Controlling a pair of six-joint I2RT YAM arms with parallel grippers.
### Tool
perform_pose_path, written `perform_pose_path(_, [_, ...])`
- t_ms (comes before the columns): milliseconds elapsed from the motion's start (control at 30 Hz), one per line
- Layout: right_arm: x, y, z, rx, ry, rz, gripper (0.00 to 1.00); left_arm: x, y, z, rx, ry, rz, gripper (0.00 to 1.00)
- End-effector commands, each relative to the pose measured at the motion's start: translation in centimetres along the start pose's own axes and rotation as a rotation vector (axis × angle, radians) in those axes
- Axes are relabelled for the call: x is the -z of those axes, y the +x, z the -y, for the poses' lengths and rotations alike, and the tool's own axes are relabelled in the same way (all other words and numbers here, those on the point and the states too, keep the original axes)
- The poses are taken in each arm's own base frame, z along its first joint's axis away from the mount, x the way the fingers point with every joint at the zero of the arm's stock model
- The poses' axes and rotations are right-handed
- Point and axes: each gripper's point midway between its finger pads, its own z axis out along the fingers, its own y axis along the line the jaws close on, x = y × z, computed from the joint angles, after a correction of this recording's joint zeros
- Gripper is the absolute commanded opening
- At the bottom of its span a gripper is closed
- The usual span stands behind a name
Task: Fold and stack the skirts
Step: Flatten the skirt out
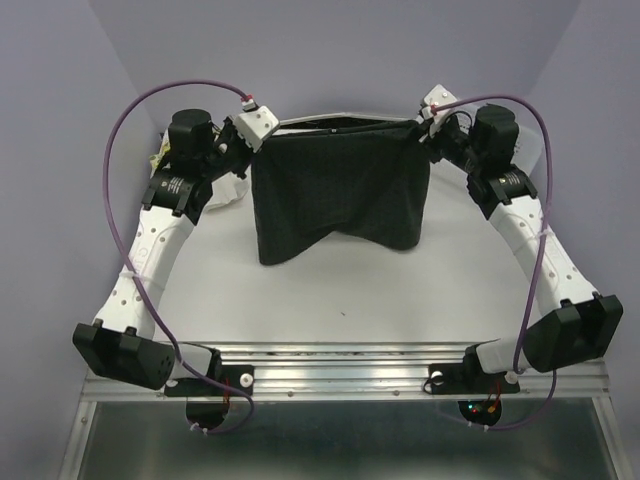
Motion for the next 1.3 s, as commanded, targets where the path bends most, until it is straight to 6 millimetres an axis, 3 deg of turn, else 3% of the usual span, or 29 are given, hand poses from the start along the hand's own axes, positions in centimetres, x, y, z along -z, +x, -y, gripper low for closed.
perform_pose_path(0, [-1.5, 3.7, 1.8, 0.0, 0.037, -0.1, 0.01, -0.5, 1.9, -2.3, 0.051, -0.109, -0.057, 0.0])
perform_pose_path(67, [-3.0, 3.6, 3.4, -0.009, 0.086, -0.102, 0.01, -1.8, 2.3, -3.1, 0.052, -0.128, -0.066, 0.0])
perform_pose_path(100, [-4.9, 5.5, 3.4, -0.042, 0.082, -0.136, 0.01, -3.6, 3.7, -3.2, 0.062, -0.117, -0.098, 0.0])
perform_pose_path(167, [-6.8, 5.4, 4.7, -0.054, 0.11, -0.12, 0.01, -4.9, 2.4, -5.0, 0.058, -0.147, -0.073, 0.0])
perform_pose_path(200, [-7.5, 3.5, 6.2, -0.062, 0.149, -0.076, 0.01, -6.8, 3.5, -5.3, 0.069, -0.138, -0.096, 0.0])
perform_pose_path(267, [-10.4, 4.3, 7.5, -0.074, 0.183, -0.051, 0.01, -7.8, 0.7, -7.9, 0.054, -0.19, -0.026, 0.0])
perform_pose_path(300, [-11.0, 1.9, 9.3, -0.079, 0.226, 0.006, 0.01, -9.5, 1.5, -8.7, 0.067, -0.203, -0.037, 0.0])
perform_pose_path(367, [-13.6, 2.1, 11.3, -0.113, 0.3, 0.05, 0.01, -11.1, 0.0, -12.0, 0.073, -0.294, 0.02, 0.0])
perform_pose_path(400, [-14.1, 1.8, 12.7, -0.117, 0.339, 0.074, 0.01, -10.3, -2.1, -13.2, 0.06, -0.334, 0.068, 0.0])
perform_pose_path(433, [-13.7, -1.9, 15.2, -0.1, 0.408, 0.168, 0.01, -10.7, -3.8, -15.4, 0.046, -0.383, 0.116, 0.0])
perform_pose_path(467, [-15.5, -0.5, 15.5, -0.106, 0.416, 0.165, 0.01, -10.5, -4.8, -16.9, 0.042, -0.427, 0.139, 0.0])
perform_pose_path(500, [-15.8, -1.4, 16.2, -0.111, 0.437, 0.2, 0.01, -11.8, -4.1, -17.6, 0.046, -0.439, 0.136, 0.0])
perform_pose_path(533, [-14.8, -5.1, 18.1, -0.093, 0.494, 0.298, 0.01, -10.3, -7.0, -19.7, 0.023, -0.495, 0.204, 0.0])
perform_pose_path(600, [-15.8, -5.1, 18.7, -0.093, 0.518, 0.343, 0.01, -10.1, -8.0, -21.2, 0.001, -0.545, 0.235, 0.0])
perform_pose_path(733, [-14.5, -8.1, 19.1, -0.077, 0.528, 0.462, 0.01, -7.4, -11.1, -22.0, -0.09, -0.596, 0.312, 0.0])
perform_pose_path(767, [-15.3, -6.3, 17.9, -0.084, 0.488, 0.433, 0.01, -8.4, -9.7, -21.0, -0.103, -0.557, 0.289, 0.0])
perform_pose_path(800, [-15.4, -5.7, 17.1, -0.069, 0.461, 0.415, 0.01, -6.9, -10.6, -20.5, -0.116, -0.553, 0.304, 0.0])
perform_pose_path(833, [-13.7, -8.2, 16.3, -0.024, 0.416, 0.466, 0.01, -8.5, -7.4, -18.8, -0.116, -0.494, 0.236, 0.0])
perform_pose_path(900, [-13.4, -6.6, 13.9, 0.032, 0.338, 0.441, 0.01, -9.0, -5.0, -16.0, -0.132, -0.399, 0.2, 0.0])
perform_pose_path(933, [-14.6, -1.6, 10.0, 0.071, 0.217, 0.355, 0.01, -7.8, -4.9, -15.0, -0.139, -0.383, 0.198, 0.0])
perform_pose_path(967, [-12.9, -2.7, 9.2, 0.112, 0.196, 0.382, 0.01, -9.4, 0.3, -12.1, -0.107, -0.303, 0.106, 0.0])
perform_pose_path(1000, [-12.7, -1.1, 7.7, 0.183, 0.154, 0.35, 0.01, -8.6, 0.7, -10.4, -0.127, -0.261, 0.105, 0.0])
perform_pose_path(1033, [-12.9, 3.8, 3.6, 0.183, 0.019, 0.273, 0.01, -8.8, 3.0, -8.6, -0.122, -0.214, 0.066, 0.0])
perform_pose_path(1067, [-11.8, 4.5, 2.2, 0.206, -0.019, 0.257, 0.01, -9.5, 7.9, -4.8, -0.088, -0.113, -0.014, 0.0])
perform_pose_path(1133, [-10.6, 8.0, -0.8, 0.273, -0.101, 0.199, 0.01, -8.6, 10.7, -1.2, -0.087, -0.033, -0.058, 0.0])
perform_pose_path(1167, [-9.2, 11.5, -3.9, 0.324, -0.194, 0.139, 0.01, -8.3, 14.6, 2.5, -0.056, 0.055, -0.123, 0.0])
perform_pose_path(1200, [-8.3, 13.2, -5.5, 0.338, -0.247, 0.11, 0.01, -7.7, 15.3, 3.9, -0.08, 0.085, -0.134, 0.0])
perform_pose_path(1233, [-6.5, 17.1, -8.8, 0.302, -0.346, 0.031, 0.01, -7.2, 17.9, 7.0, -0.069, 0.159, -0.19, 0.0])
perform_pose_path(1267, [-5.4, 18.3, -10.1, 0.317, -0.386, 0.007, 0.01, -6.7, 18.9, 8.2, -0.067, 0.188, -0.211, 0.0])
